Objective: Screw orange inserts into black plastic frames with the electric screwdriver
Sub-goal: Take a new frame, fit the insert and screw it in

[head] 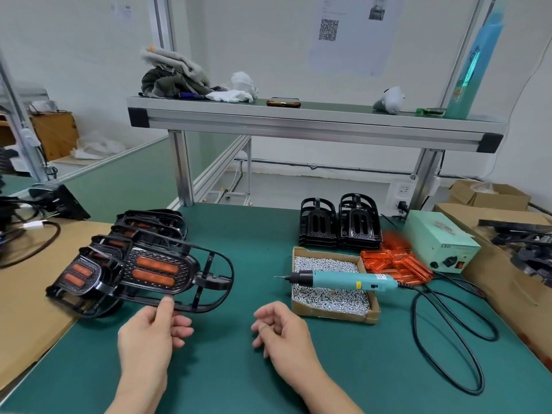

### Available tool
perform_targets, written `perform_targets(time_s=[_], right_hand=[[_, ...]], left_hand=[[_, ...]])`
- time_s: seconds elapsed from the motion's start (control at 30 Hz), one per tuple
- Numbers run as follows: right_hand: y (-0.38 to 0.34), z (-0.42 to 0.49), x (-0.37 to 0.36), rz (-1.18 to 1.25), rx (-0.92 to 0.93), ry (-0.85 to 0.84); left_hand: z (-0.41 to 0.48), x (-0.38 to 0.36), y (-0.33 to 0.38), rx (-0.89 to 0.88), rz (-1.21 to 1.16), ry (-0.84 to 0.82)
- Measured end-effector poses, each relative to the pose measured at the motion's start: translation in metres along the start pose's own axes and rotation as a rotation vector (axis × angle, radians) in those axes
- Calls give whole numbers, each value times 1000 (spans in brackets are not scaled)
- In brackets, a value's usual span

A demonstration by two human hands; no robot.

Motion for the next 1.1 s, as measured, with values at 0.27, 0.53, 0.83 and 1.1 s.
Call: perform_targets(time_s=[0.27,0.53,0.83,1.1], right_hand=[[0,-1,0,-17,6,0],[2,0,0,-7,20,-2],[6,2,0,-8,24,16],[8,3,-1,-9,32,17]], left_hand=[[39,46,23,-55,-11,177],[73,93,23,18,59,228],[93,114,13,231,122,219],[96,120,17,274,226,250]])
Point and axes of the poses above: each hand's wrist, its own z-axis towards the middle knuckle, its own x-axis out of the back of the hand, y = z × x, the point moved 2 cm from there along z, towards the middle knuckle, and after that the axes turned 4 degrees about -z, right-handed, at the moved point
